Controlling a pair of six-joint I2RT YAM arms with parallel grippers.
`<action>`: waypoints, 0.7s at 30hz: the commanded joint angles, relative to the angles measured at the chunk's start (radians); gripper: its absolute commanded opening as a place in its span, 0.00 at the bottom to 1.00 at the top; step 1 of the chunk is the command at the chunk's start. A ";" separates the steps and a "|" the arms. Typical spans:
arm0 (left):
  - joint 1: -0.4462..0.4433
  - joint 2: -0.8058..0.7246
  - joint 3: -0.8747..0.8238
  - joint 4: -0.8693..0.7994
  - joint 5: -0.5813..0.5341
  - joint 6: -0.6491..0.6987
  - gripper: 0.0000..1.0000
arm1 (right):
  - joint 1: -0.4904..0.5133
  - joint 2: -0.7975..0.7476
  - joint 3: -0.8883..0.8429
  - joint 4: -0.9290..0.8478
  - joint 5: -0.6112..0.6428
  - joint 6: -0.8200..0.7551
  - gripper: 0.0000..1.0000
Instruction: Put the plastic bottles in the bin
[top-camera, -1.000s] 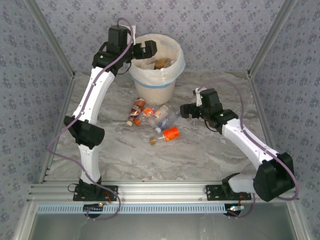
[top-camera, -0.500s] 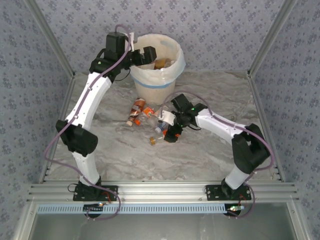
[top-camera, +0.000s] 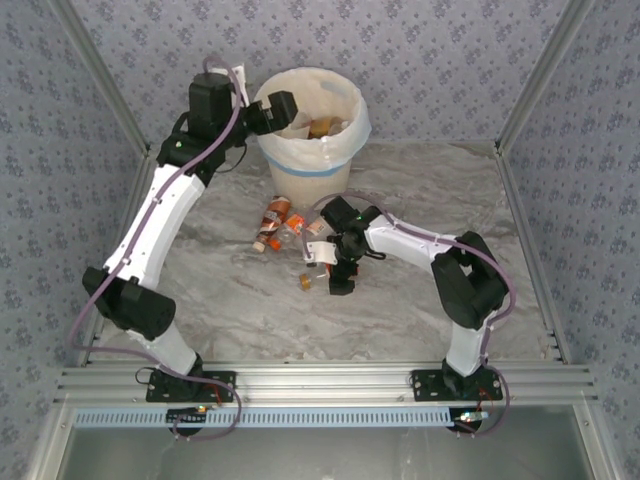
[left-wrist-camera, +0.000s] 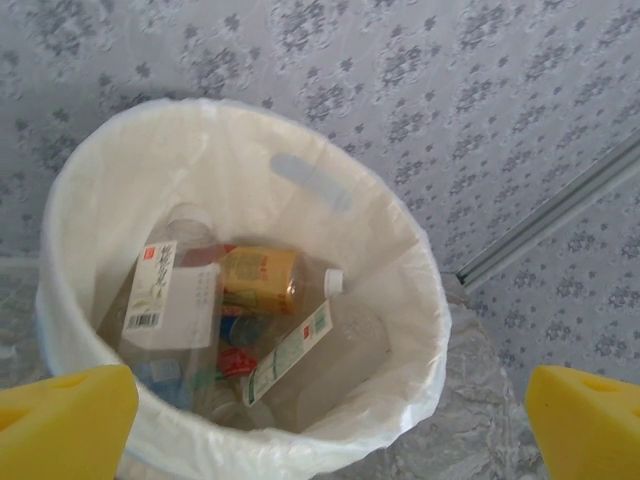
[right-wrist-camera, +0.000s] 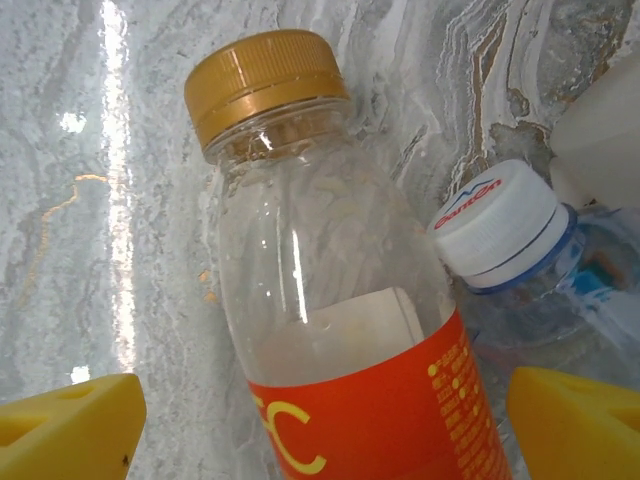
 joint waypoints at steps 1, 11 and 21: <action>0.018 -0.080 -0.097 0.127 -0.054 -0.053 0.99 | 0.011 0.025 0.030 -0.043 0.038 -0.052 0.95; 0.092 -0.255 -0.298 0.142 -0.143 -0.100 1.00 | 0.041 0.044 -0.003 0.006 0.121 -0.112 0.92; 0.158 -0.382 -0.491 0.145 -0.233 -0.139 0.99 | 0.072 0.047 -0.054 0.085 0.148 -0.154 0.82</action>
